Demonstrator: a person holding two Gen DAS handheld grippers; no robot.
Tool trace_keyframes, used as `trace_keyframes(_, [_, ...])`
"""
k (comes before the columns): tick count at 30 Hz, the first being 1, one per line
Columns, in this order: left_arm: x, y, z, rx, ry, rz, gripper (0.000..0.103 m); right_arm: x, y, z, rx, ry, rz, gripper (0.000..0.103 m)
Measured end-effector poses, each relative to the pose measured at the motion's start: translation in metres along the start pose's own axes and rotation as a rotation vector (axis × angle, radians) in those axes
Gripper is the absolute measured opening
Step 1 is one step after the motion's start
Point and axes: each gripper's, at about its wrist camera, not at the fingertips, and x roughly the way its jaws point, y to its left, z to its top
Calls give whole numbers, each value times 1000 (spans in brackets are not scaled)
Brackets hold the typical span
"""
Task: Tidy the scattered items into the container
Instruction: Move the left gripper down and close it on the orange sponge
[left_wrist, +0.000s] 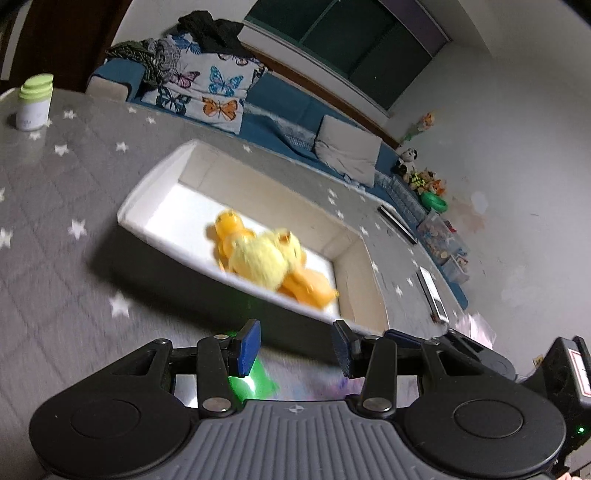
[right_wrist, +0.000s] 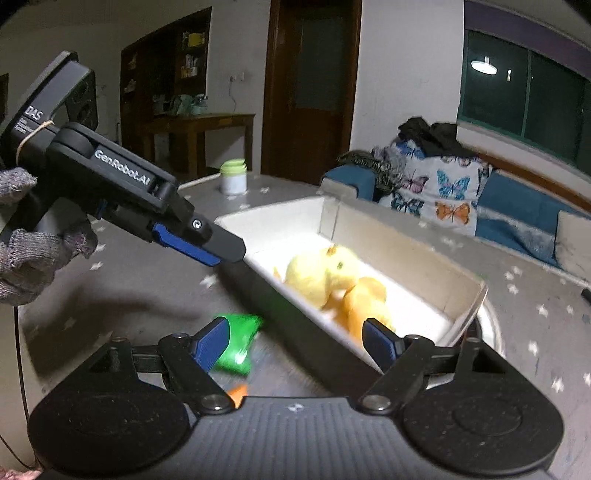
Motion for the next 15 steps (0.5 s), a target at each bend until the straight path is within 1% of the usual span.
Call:
trace_keyframes(2, [-3, -3, -11, 2, 3, -1, 45, 0, 6, -9, -1, 21, 9, 77])
trace_keyframes(6, [4, -6, -31, -3, 46, -7, 45, 1, 15, -26, 0, 61, 22, 74])
trace_keyframes(8, [9, -6, -39, -5, 70, -11, 45, 1, 18, -33, 6, 76, 25, 69])
trace_keyframes(11, [17, -7, -48, -13, 100, -15, 45, 1, 21, -44, 13, 97, 29, 69])
trace_keyframes(15, [22, -7, -54, -20, 116, -16, 45, 0, 21, -53, 24, 117, 41, 69])
